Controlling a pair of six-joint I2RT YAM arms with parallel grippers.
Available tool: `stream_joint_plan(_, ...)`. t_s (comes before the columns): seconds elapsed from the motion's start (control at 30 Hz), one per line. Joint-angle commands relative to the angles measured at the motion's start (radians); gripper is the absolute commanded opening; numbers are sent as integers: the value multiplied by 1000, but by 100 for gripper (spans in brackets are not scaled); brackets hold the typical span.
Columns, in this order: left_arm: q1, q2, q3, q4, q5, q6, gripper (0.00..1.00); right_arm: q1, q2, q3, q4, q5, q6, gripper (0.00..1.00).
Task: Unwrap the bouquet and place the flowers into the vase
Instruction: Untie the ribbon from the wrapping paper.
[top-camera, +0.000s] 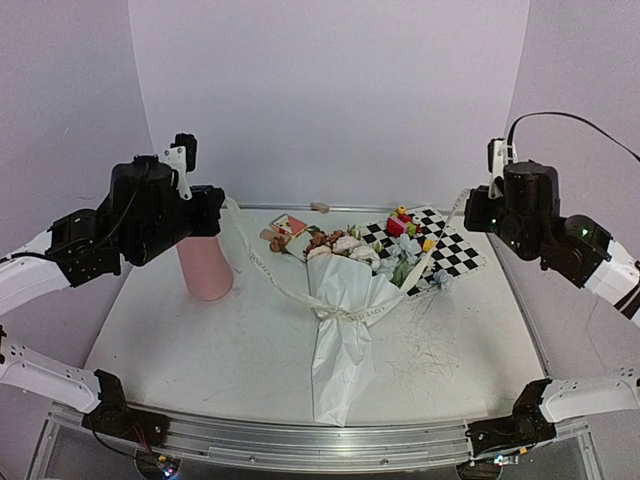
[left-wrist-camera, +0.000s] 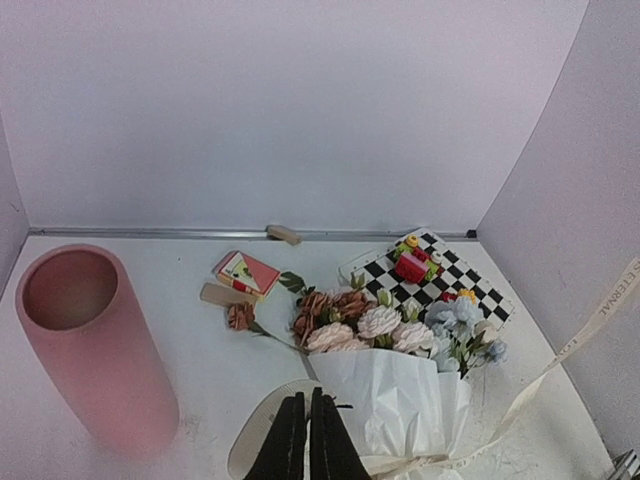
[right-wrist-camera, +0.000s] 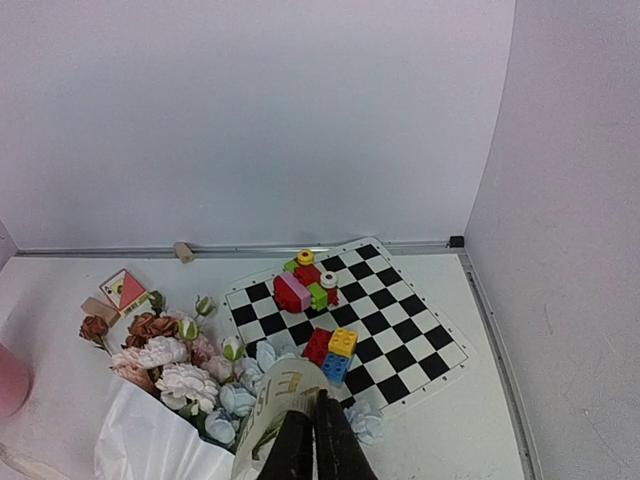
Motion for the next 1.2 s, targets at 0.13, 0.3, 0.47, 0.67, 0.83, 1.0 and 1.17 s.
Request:
stream_joint_plan(0.13, -2, -76, -143, -200, -88, -269, 13, -2, -67, -169, -192, 210, 251, 28)
stream_joint_plan(0.3, -2, -101, -178, -339, -211, -487, 67, -2, -73, -185, -233, 201, 330, 75)
stream_joint_plan(0.47, -2, -91, -118, -326, -217, -450, 84, -2, -43, -130, -155, 17, 174, 75)
stream_joint_plan(0.67, -2, 40, -52, -222, -47, -265, 84, -2, 12, -105, -136, -49, 148, 86)
stream_joint_plan(0.83, -2, 155, -9, -178, 60, -211, 82, -3, 15, -89, -205, 162, 205, 96)
stream_joint_plan(1.0, -2, 230, 19, -127, 130, -167, 82, -12, 61, -49, -259, 212, 154, 96)
stream_joint_plan(1.17, -2, 283, 22, -71, 208, -135, 80, -196, 152, -27, -330, -60, 170, 96)
